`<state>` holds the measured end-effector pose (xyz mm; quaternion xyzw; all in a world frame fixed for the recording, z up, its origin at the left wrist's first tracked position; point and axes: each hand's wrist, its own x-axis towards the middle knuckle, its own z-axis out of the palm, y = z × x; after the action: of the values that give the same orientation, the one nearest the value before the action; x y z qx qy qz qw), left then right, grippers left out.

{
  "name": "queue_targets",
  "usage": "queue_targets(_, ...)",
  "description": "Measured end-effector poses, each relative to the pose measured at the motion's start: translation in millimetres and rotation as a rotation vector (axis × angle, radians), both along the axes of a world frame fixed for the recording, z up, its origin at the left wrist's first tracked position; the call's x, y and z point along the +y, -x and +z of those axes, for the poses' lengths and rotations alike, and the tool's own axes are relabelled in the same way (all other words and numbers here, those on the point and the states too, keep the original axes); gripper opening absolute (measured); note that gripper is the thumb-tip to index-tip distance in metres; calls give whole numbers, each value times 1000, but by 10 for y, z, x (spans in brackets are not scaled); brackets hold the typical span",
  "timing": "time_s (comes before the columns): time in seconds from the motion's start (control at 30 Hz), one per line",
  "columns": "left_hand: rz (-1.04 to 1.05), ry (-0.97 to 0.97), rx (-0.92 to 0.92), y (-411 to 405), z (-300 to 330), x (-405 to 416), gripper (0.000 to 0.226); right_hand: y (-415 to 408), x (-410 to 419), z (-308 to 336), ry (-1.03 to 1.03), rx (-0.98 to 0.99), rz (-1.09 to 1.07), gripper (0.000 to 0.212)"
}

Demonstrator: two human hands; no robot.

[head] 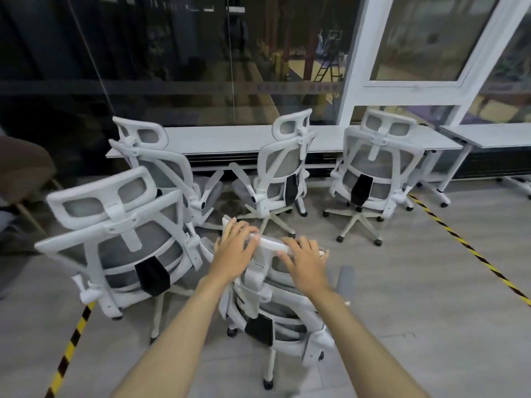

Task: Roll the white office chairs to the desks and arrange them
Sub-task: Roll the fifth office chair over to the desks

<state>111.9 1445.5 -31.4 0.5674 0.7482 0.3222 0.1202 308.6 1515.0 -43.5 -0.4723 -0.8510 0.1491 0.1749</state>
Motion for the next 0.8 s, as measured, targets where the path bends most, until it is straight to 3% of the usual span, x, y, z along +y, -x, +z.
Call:
queue_targets(0.47,55,47,122,822,91,2041,32,896,1802,51,30,70,51,29)
queue_targets(0.63,51,91,52,1006,184,2425,20,1140,2258,40,47,77,38,27)
queue_targets(0.8,12,49,-63,1141,171,2679,31,1322,2575,70,48,89,47,28)
